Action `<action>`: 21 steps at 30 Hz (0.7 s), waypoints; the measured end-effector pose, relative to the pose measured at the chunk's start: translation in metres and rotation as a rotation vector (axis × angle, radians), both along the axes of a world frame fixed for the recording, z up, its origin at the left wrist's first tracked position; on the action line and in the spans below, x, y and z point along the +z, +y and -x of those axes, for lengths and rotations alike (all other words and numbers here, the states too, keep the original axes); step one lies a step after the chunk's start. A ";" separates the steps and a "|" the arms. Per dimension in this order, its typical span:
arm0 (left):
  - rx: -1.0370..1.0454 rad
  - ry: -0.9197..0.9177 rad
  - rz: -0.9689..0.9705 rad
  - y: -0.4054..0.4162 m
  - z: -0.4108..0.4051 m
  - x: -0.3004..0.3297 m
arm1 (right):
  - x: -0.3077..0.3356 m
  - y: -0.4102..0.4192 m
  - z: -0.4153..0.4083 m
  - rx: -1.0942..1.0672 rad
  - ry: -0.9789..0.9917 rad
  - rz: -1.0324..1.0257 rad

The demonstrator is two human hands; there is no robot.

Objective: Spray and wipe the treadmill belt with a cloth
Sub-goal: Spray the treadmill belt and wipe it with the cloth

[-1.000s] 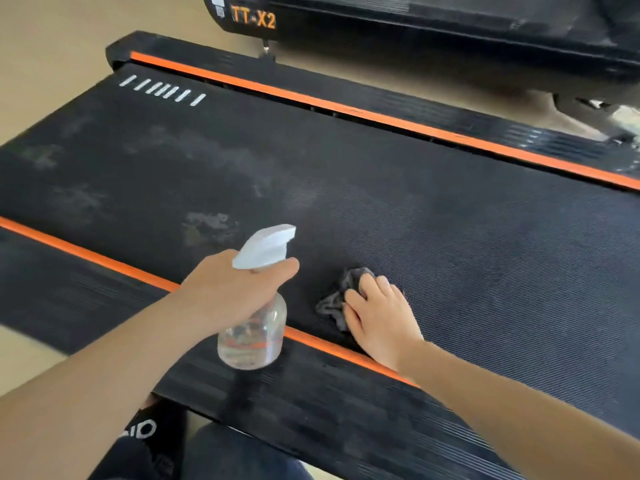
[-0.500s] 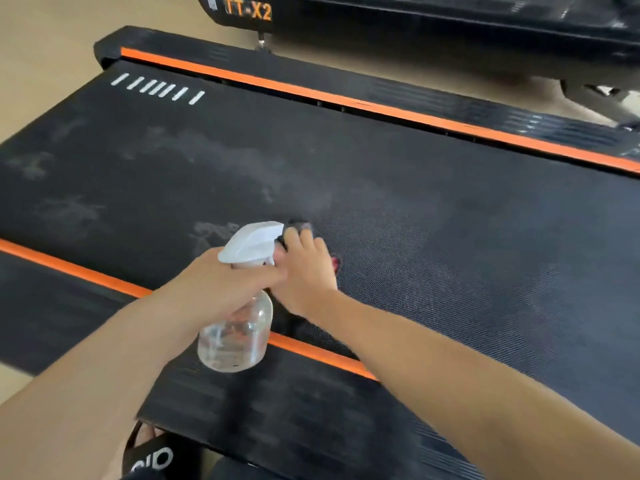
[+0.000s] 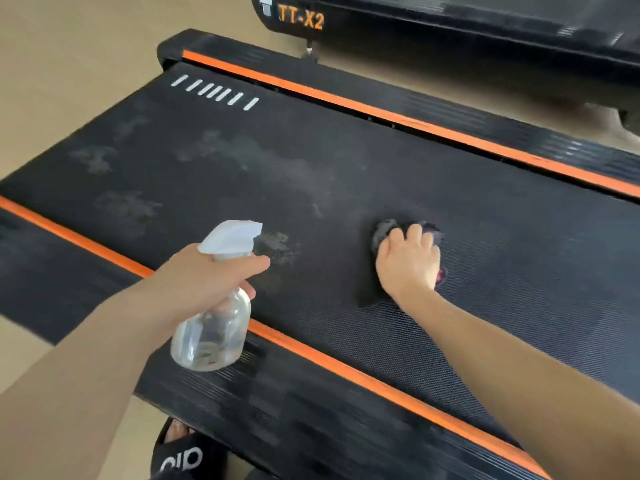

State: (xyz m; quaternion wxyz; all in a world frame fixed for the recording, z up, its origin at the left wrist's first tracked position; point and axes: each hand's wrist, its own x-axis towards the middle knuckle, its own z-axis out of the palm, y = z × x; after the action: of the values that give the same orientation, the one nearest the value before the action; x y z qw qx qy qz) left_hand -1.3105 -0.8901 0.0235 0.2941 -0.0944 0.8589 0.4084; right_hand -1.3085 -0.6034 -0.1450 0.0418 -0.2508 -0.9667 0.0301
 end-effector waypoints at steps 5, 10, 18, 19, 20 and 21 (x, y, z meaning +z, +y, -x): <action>0.084 0.026 0.140 -0.009 0.006 -0.011 | -0.007 -0.103 -0.036 0.622 0.061 0.003; 0.156 0.070 0.133 -0.015 0.006 -0.015 | -0.005 -0.029 -0.060 0.638 0.109 -0.059; 0.223 0.067 0.035 -0.017 0.000 -0.006 | -0.008 -0.027 -0.062 0.387 0.086 -0.064; 0.233 0.061 0.036 -0.018 0.000 -0.005 | -0.009 -0.027 -0.064 0.391 0.085 -0.065; 0.239 0.058 0.046 -0.019 -0.001 -0.005 | -0.008 -0.027 -0.063 0.393 0.085 -0.066; 0.239 0.057 0.066 -0.019 -0.002 -0.006 | -0.009 -0.027 -0.063 0.391 0.079 -0.065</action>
State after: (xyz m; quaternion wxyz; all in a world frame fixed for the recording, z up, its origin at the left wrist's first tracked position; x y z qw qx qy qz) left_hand -1.3083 -0.9090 0.0174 0.2155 -0.1942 0.8624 0.4147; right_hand -1.2451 -0.6303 -0.1538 0.0812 -0.0554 -0.9950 0.0162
